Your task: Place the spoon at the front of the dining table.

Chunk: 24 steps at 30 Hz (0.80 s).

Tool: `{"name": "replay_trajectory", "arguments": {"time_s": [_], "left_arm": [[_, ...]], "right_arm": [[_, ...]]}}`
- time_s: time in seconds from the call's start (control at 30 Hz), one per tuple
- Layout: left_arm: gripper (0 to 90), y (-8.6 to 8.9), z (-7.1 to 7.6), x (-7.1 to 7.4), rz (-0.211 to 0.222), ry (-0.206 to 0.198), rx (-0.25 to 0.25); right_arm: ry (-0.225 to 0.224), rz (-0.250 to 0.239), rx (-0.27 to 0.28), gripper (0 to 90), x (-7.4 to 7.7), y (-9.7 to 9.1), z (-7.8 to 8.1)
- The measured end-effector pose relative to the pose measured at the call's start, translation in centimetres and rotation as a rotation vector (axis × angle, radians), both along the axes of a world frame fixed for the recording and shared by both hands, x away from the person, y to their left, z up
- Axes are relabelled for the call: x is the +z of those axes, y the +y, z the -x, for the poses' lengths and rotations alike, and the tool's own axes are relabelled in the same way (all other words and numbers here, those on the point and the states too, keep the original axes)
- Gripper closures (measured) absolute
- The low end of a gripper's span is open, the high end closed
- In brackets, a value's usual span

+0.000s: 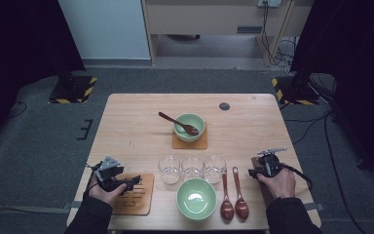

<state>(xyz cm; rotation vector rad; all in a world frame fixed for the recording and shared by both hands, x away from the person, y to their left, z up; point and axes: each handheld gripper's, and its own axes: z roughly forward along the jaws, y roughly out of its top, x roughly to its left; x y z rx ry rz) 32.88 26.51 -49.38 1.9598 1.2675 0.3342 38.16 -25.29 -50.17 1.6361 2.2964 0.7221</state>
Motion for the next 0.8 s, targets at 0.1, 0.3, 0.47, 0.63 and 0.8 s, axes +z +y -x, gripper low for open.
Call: {"name": "replay_trajectory", "arguments": {"time_s": [0.1, 0.3, 0.47, 0.63, 0.8], "left_arm": [[16.3, 0.00, -0.01, -0.01, 0.000, 0.001, 0.000], [16.2, -0.01, -0.01, -0.03, 0.000, 0.002, -0.001], [16.2, 0.01, -0.01, -0.03, 0.000, 0.002, 0.000], [16.2, 0.00, -0.01, -0.04, 0.000, 0.002, -0.001], [16.2, 0.00, -0.02, -0.04, 0.000, 0.003, 0.000]], "right_arm": [[0.003, 0.002, -0.001, 62.8, 0.03, -0.01, 0.00], [0.005, 0.004, -0.003, 62.7, 0.03, -0.09, 0.01], [0.009, 0.016, -0.003, 62.8, 0.03, -0.09, 0.00], [0.010, 0.020, -0.001, 62.9, -0.02, -0.09, 0.01], [0.018, 0.021, 0.006, 63.0, -0.10, 0.09, 0.01]]}}
